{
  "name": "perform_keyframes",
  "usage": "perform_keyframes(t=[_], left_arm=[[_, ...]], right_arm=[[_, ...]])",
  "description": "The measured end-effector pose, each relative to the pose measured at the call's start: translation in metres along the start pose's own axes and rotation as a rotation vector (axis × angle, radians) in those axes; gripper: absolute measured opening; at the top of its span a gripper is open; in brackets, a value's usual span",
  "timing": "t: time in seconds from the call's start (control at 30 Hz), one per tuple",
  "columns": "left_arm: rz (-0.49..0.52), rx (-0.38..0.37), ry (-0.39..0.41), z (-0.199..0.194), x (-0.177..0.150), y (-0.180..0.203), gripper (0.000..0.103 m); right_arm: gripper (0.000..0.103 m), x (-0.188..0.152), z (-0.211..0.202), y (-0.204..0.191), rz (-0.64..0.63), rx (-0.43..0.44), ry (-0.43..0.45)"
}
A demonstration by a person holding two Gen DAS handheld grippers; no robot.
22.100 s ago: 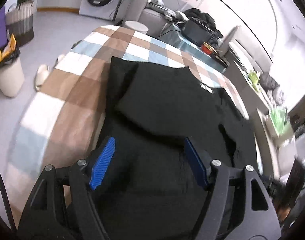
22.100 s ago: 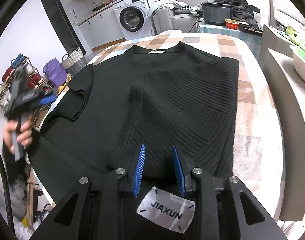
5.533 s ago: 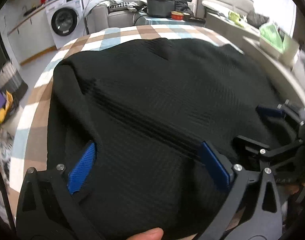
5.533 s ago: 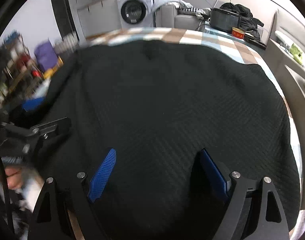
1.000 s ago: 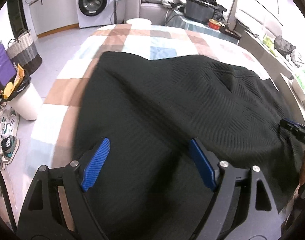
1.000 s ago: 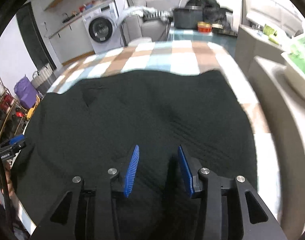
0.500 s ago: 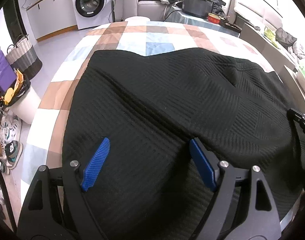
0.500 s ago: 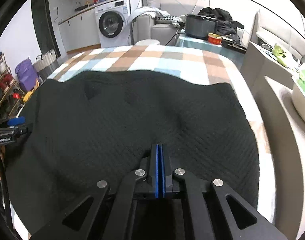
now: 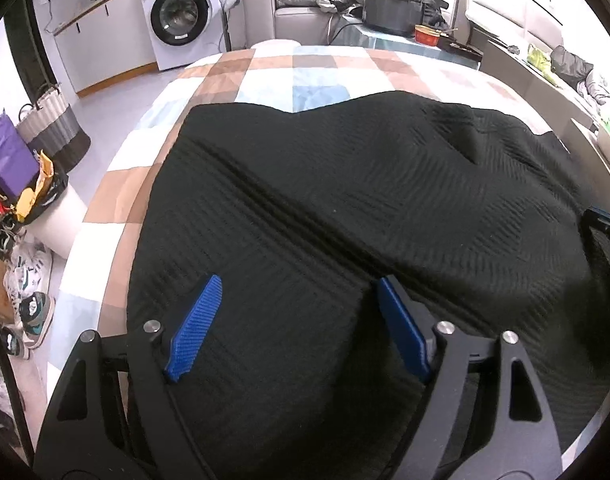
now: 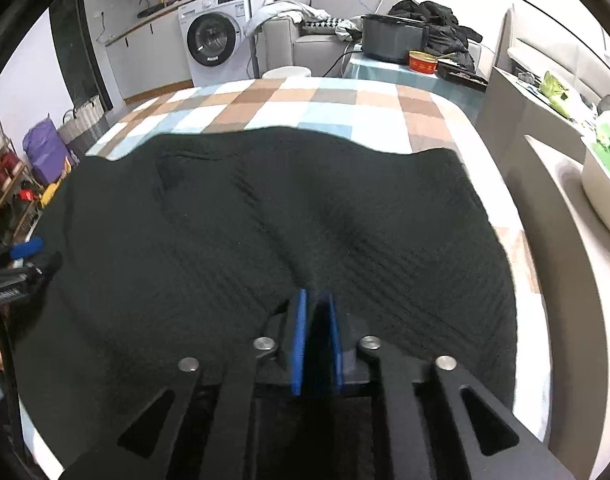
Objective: Fold small clothes
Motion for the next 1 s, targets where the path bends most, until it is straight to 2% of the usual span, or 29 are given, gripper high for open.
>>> perform_keyframes(t=[0.07,0.1,0.23,0.33,0.53,0.9,0.93,1.0], left_arm=[[0.0,0.002,0.004,0.0,0.0,-0.001,0.071],[-0.006,0.0,0.006,0.0,-0.001,-0.002,0.067],[-0.005,-0.009,0.017,-0.003,-0.002,-0.004,0.038],[-0.004,-0.01,0.022,-0.005,-0.004,-0.006,0.023],[0.0,-0.003,0.027,-0.009,-0.01,-0.01,0.014],[-0.039,-0.007,0.027,-0.016,-0.02,-0.019,0.013],[-0.053,-0.007,0.032,-0.021,-0.022,-0.02,0.013],[-0.074,-0.007,0.028,-0.028,-0.027,-0.024,0.013]], right_arm=[[0.028,0.004,-0.005,0.011,0.024,-0.021,0.023],[0.03,0.007,-0.004,0.019,0.041,-0.036,0.023],[0.03,0.01,0.005,0.04,0.078,-0.094,-0.018],[0.03,0.01,0.008,0.045,0.078,-0.091,-0.032],[0.03,0.009,0.007,0.046,0.065,-0.109,-0.014],[0.031,0.005,0.002,0.045,0.076,-0.094,-0.013],[0.032,0.004,-0.001,0.046,0.08,-0.091,-0.014],[0.041,0.001,-0.007,0.046,0.088,-0.069,-0.03]])
Point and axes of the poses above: each gripper's, at about its wrist camera, not at the fingertips, and z roughly the way its jaws point, y to its right, x to its top, the point moved 1 cm from there along z, roughly the way its jaws point, and after that the axes turned 14 degrees about z, right-handed, at the moved point
